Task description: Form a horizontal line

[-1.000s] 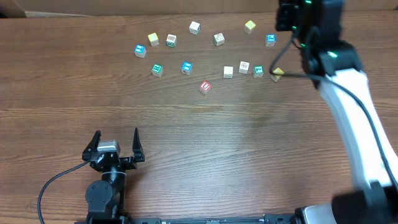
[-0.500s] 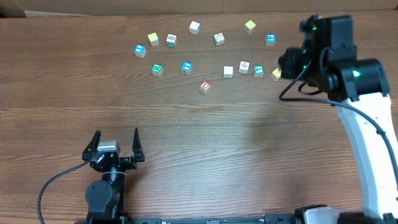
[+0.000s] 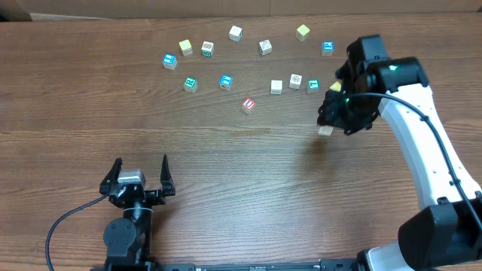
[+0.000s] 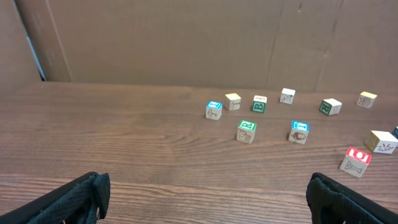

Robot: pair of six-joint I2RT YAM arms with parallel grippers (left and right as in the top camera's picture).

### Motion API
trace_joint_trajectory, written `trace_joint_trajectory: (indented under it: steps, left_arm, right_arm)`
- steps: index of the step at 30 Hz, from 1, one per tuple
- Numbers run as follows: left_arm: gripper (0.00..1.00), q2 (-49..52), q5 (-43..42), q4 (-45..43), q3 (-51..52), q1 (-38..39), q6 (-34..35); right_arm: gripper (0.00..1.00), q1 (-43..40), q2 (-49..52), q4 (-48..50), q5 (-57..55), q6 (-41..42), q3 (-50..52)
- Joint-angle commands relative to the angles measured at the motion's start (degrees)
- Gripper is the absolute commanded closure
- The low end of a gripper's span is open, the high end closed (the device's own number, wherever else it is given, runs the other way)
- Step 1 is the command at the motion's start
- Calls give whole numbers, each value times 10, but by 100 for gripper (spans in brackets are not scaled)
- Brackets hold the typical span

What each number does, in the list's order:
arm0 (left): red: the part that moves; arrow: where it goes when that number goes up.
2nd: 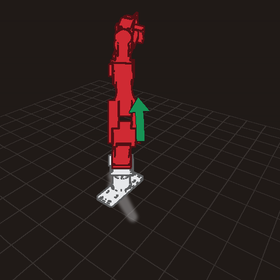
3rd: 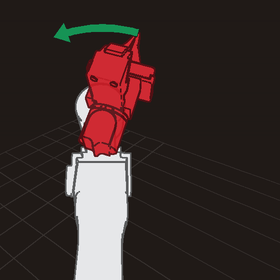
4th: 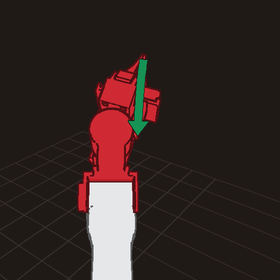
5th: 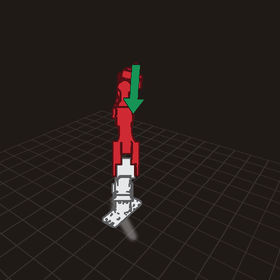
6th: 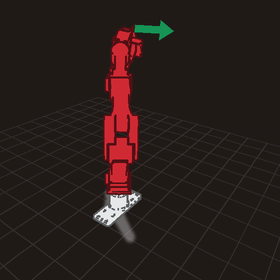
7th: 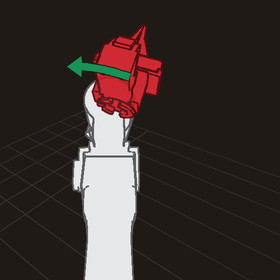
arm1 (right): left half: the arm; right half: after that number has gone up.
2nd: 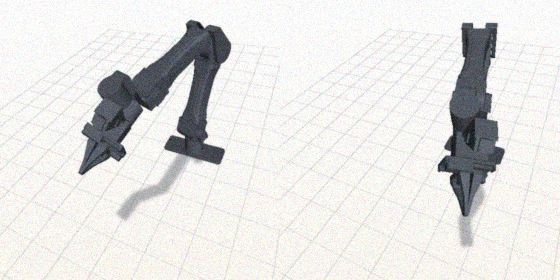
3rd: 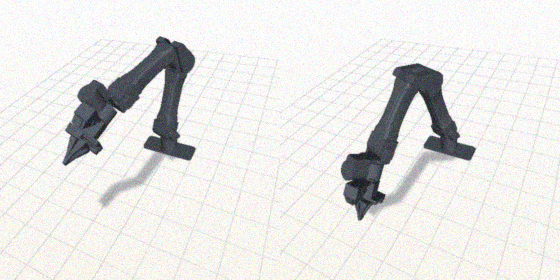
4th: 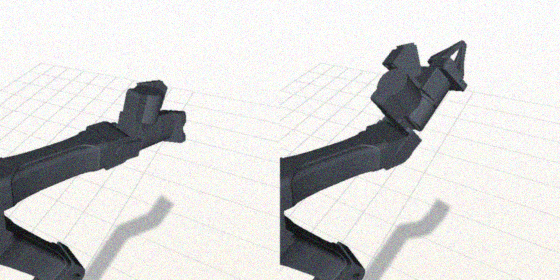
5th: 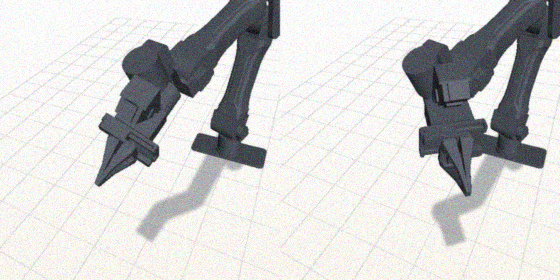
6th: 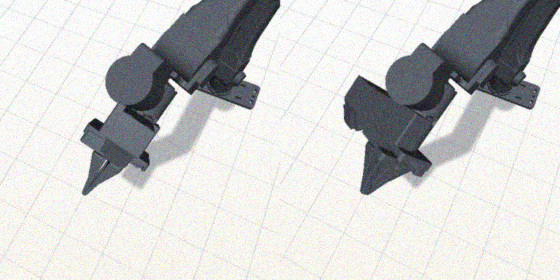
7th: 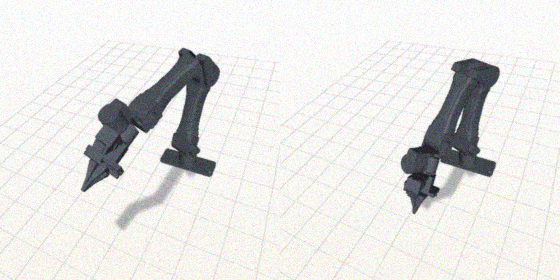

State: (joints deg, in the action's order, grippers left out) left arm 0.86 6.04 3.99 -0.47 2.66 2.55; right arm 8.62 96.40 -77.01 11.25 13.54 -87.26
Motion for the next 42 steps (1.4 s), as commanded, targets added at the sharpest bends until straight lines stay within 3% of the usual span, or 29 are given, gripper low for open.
trace_joint_trajectory:
  steps: [1, 12, 28, 42]
  left_arm:
    - [0, -6, 1, 0, 1, 5, -13]
    - [1, -6, 1, 0, 1, 5, -13]
    - [0, -6, 1, 0, 1, 5, -13]
    - [0, -6, 1, 0, 1, 5, -13]
  right_arm:
    - [85, 0, 11, 15, 26, 7, 47]
    - [83, 30, 13, 146, -2, 15, 195]
    - [83, 126, 17, 210, -106, 15, 205]
    - [82, 130, 17, 219, -142, 15, 205]
